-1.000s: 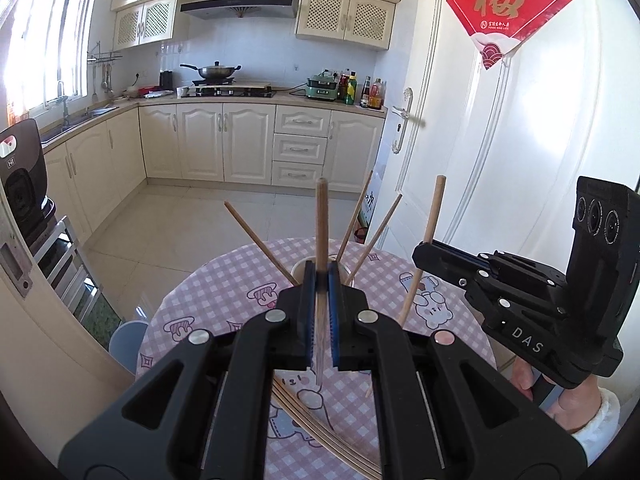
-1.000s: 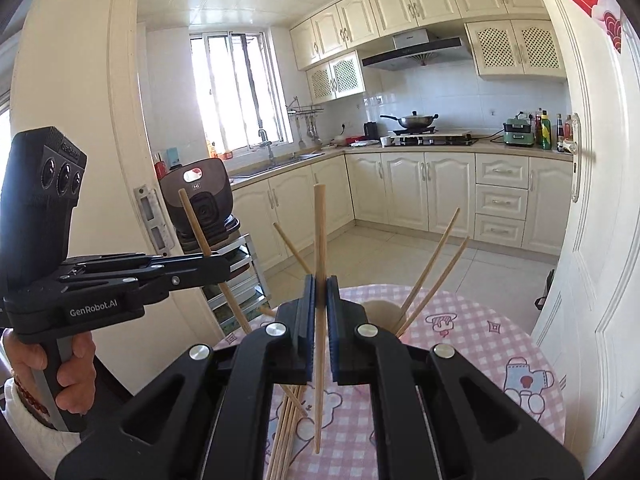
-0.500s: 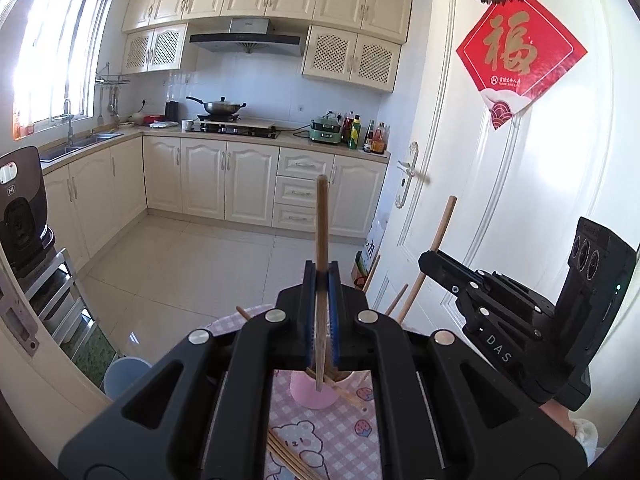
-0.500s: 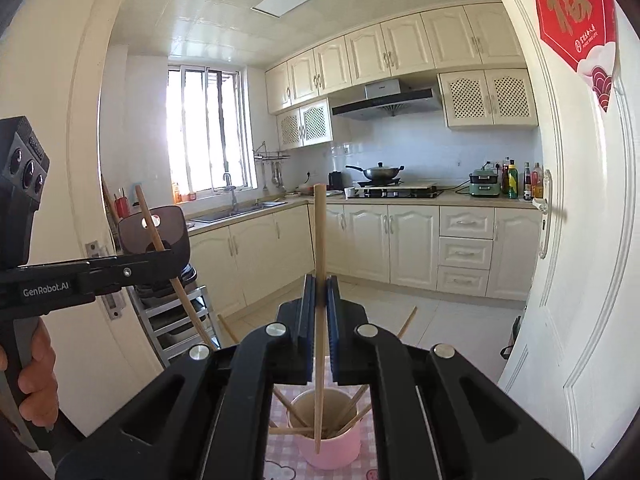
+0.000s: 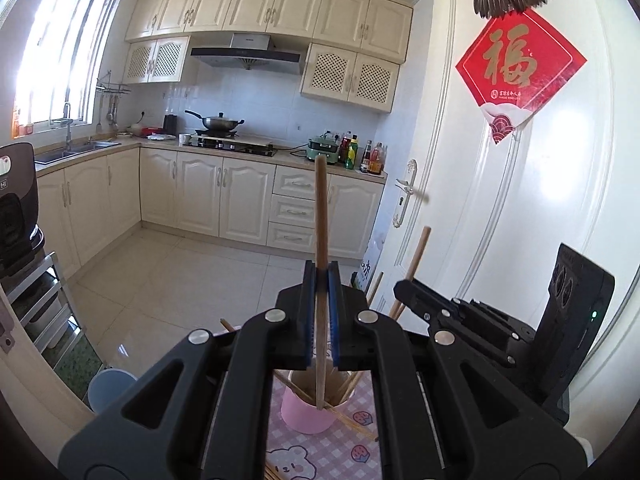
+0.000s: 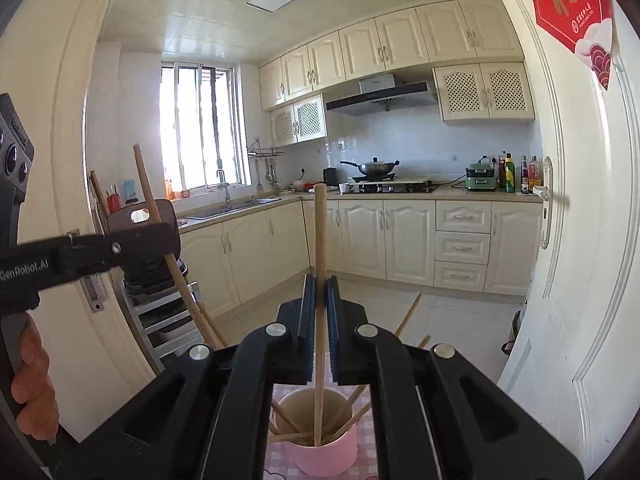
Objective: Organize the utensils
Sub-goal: 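Lower the left tool's chopstick into the pink cup while the right tool lowers its chopstick in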
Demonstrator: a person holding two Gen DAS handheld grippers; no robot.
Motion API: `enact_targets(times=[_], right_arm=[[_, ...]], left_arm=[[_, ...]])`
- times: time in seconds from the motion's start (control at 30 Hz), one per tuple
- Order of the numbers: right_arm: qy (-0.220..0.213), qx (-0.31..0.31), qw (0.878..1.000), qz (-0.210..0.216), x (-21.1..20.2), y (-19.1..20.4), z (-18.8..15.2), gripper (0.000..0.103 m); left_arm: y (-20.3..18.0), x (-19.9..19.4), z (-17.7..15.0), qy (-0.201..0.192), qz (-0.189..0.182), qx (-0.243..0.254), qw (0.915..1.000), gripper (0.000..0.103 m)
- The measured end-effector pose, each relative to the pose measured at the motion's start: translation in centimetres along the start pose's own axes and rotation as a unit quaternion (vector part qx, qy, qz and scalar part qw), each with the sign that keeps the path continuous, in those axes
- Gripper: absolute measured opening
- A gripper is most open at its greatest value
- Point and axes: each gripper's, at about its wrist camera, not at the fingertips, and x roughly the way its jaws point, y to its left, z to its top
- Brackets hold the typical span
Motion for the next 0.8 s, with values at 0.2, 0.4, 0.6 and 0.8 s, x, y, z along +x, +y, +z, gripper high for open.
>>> enact_targets(times=[0.2, 0.4, 0.6, 0.8], right_arm=[[0.010, 0.011, 1.000, 0.000, 0.2, -0.3, -0.8, 0.004], [0.018, 0.015, 1.000, 0.001, 0.4, -0.3, -1.9, 0.004], [0.026, 0.016, 1.000, 0.001, 0.3, -0.2, -2.5, 0.004], [0.043, 0.015, 0.999, -0.002, 0.6, -0.1, -3.9, 0.004]], left_arm=[[0.5, 0.2, 0.7, -0.020, 0.004, -0.014, 0.9997, 0.006], [0.3, 1.6, -0.8, -0.007, 0.007, -0.012, 0.9999, 0.006], [0.6, 2.9, -3.7, 0.029, 0.010, -0.008, 0.9995, 0.006], [1.4, 3.9, -6.0, 0.057, 0.005, -0.009, 0.9983, 0.006]])
